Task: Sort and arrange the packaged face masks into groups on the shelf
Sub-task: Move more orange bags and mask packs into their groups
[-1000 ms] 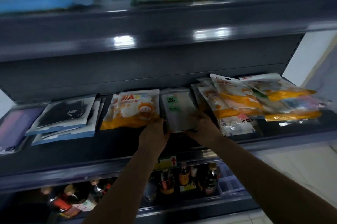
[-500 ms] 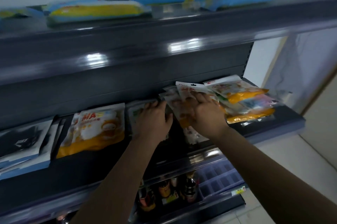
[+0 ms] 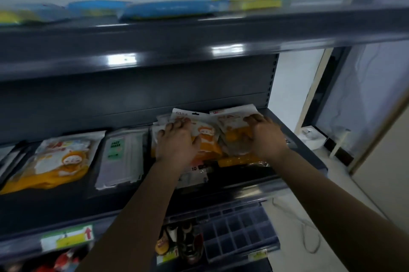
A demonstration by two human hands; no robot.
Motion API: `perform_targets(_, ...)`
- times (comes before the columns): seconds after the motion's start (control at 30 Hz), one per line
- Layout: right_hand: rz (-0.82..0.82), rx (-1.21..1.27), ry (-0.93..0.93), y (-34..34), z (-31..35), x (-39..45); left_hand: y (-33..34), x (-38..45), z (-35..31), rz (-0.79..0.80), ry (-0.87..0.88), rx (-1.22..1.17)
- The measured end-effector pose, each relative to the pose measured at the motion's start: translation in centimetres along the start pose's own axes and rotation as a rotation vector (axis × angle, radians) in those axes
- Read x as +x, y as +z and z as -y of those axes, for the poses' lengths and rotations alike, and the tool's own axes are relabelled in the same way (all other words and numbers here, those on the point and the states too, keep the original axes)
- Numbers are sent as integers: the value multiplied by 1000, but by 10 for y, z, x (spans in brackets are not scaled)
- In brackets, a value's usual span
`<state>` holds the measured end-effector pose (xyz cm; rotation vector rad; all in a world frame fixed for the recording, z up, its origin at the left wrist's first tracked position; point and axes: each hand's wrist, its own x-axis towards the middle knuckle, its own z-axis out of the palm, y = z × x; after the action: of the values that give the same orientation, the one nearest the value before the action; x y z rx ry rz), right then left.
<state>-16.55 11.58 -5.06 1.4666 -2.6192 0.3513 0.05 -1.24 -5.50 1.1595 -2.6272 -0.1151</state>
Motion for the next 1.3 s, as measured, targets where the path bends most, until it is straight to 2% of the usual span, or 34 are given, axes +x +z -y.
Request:
perform_targets(0.3,90,-4,37,5,-54,21,11,10,-16,94,-242,25)
perform_targets(0.4,93,115,96,12,-60,30,11,11,-13,105,-329,-50)
perform_targets(0.63,23,433,195,17,-64,41,15,12,-1,6,-479,-216)
perform_targets(0.7,-38,529,207,15,-63,41,13,10,0,-78,-461,-283)
perform_targets(0.87,-141,588,160,10,-59,42,4,3,-1,-215,-443,-546)
perform_targets(1.0,-70,635,220,12,-59,45,4,-1,1,-244,-389,-568)
perform_targets(1.1,-59,579,198,10,-55,46,5,-5,7,-298,-377,-600)
perform_targets(1.2,-121,602,134,-3,-45,40,7,-11,16,-379,-377,-645)
perform_targets(1.3,-191,749,92,-12,-34,34,9,-20,25,-443,-375,-739)
